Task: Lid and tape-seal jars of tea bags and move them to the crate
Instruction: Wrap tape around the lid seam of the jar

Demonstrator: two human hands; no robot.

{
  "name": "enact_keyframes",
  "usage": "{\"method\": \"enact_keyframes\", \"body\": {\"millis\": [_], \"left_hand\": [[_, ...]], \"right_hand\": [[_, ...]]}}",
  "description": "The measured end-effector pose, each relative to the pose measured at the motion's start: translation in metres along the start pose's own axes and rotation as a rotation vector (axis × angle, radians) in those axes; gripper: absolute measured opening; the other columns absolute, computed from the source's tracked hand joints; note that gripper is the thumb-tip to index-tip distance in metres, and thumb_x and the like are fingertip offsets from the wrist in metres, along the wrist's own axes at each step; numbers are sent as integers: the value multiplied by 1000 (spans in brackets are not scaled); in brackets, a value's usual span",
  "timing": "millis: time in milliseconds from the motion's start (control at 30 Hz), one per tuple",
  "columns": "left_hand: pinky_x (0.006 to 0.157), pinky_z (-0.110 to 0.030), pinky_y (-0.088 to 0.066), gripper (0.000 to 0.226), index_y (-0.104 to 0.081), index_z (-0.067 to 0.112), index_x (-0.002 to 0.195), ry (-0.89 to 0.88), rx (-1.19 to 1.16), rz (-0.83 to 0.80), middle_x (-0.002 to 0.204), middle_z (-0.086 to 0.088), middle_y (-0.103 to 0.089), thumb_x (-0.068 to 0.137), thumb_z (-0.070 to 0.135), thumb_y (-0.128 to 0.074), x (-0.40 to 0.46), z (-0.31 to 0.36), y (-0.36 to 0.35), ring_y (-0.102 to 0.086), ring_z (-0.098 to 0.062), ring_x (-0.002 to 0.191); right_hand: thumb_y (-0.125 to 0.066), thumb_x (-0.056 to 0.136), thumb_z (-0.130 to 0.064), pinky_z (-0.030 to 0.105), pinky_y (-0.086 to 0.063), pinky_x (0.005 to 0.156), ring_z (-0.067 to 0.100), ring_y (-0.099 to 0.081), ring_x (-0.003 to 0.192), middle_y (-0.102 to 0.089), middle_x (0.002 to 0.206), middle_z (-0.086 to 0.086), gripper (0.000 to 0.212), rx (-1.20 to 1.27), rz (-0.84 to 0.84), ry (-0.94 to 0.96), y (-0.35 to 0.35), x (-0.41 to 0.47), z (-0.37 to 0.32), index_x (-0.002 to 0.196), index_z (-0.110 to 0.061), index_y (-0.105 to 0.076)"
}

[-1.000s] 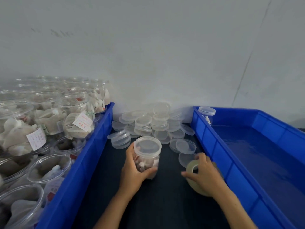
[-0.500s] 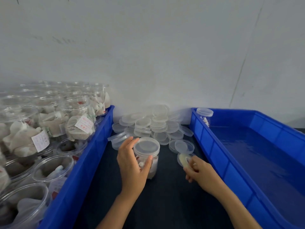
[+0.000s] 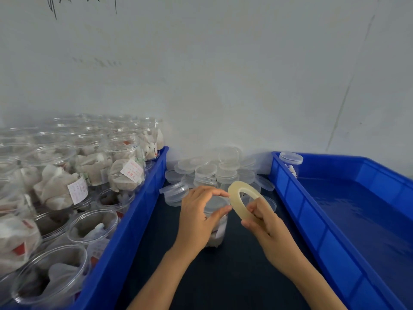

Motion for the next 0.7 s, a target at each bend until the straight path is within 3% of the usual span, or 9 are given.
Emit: {"method": "enact_keyframes", "body": {"millis": [167, 300, 567, 700], "left_hand": [[89, -47, -46, 12, -68, 22, 92, 8, -80, 8, 94, 17, -65, 84, 29, -73, -3, 2, -2, -61, -13, 98], [87, -47, -48, 6, -68, 19, 84, 33, -49, -10, 85, 16, -66, 84, 19, -74, -2, 6, -4, -62, -12, 91], [78, -20, -48, 2, -71, 12, 86, -50, 185, -33, 84, 11, -66, 88, 13, -69, 0, 15, -10, -58, -3, 84], [78, -10, -41, 11, -70, 12, 90, 18, 188, -72, 87, 11, -64, 95, 13, -60, 3, 13, -15, -54, -2, 87]], "right_hand": [[-60, 93, -15, 30, -43, 64, 17, -49, 74, -52, 82, -1, 17, -8, -25, 7, -3, -5, 2, 93, -26, -48], [-59, 94, -16, 22, -38, 61, 12, -47, 70, -52, 81, 1, 13, -9, -25, -9, -6, -7, 5, 92, -23, -48], [-53, 96, -34, 28, -39, 54, 8, -48, 58, -57, 73, -2, 14, -88, 56, -199, -12, -7, 11, 90, -23, -48], [-48, 98, -39, 35, -43, 55, 9, -47, 54, -58, 70, 0, 14, -130, 28, -257, -15, -7, 15, 95, -24, -47]]}}
Point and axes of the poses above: each hand's wrist, its own x-axis towards the middle knuckle, its own y-axis out of the back of the hand, z = x × y, the point moved 1 cm from there along x, towards the middle knuckle
